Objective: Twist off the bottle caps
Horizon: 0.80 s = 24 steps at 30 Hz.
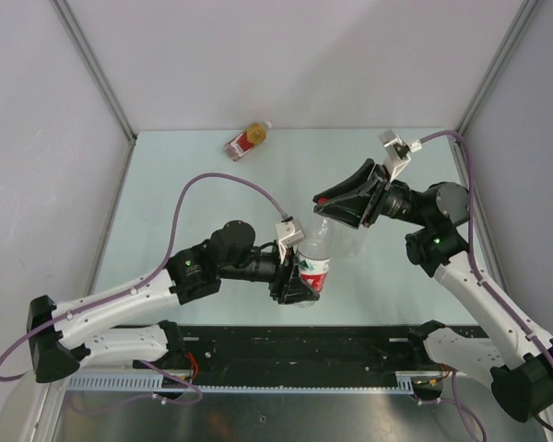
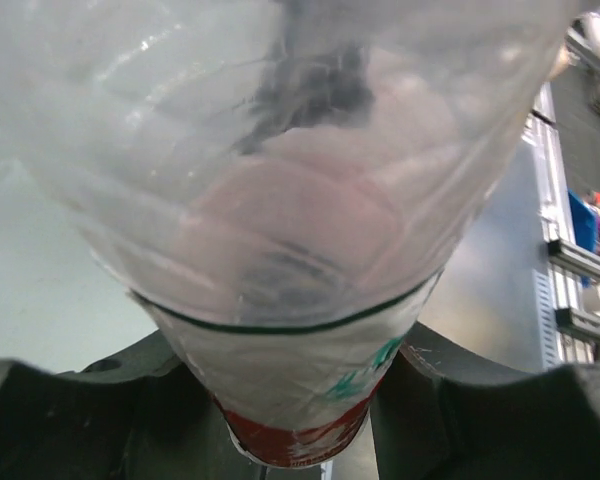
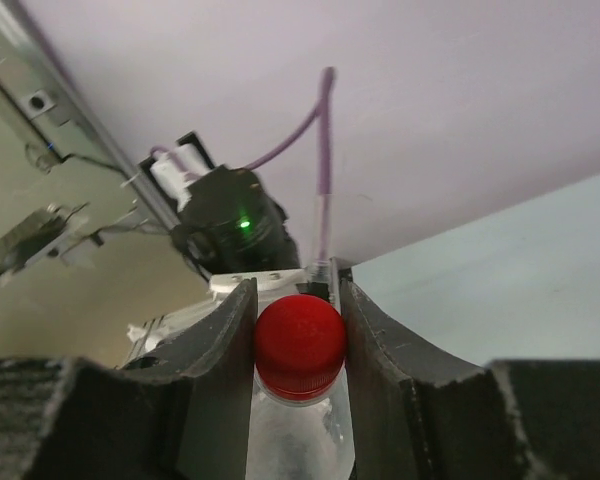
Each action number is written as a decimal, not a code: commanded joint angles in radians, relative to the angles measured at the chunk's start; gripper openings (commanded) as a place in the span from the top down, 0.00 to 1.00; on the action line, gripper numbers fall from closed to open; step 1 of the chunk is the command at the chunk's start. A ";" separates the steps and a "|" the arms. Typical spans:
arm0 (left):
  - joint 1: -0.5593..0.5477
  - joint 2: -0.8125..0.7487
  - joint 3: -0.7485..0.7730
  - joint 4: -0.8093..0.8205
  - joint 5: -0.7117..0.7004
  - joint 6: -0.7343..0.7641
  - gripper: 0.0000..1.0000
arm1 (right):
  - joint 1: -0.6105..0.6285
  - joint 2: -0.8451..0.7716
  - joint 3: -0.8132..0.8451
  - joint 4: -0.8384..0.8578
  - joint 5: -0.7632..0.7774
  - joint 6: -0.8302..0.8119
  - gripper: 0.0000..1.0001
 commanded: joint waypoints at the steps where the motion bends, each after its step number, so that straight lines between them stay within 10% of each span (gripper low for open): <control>1: -0.011 -0.014 0.007 0.267 0.316 0.030 0.85 | 0.024 -0.002 -0.019 0.129 -0.210 0.005 1.00; 15: -0.012 -0.090 -0.043 0.349 0.325 0.028 0.90 | 0.032 -0.002 -0.019 0.275 -0.343 0.077 0.98; 24: -0.009 -0.107 -0.074 0.309 0.180 0.043 0.91 | 0.003 -0.061 -0.019 0.096 -0.149 -0.009 0.41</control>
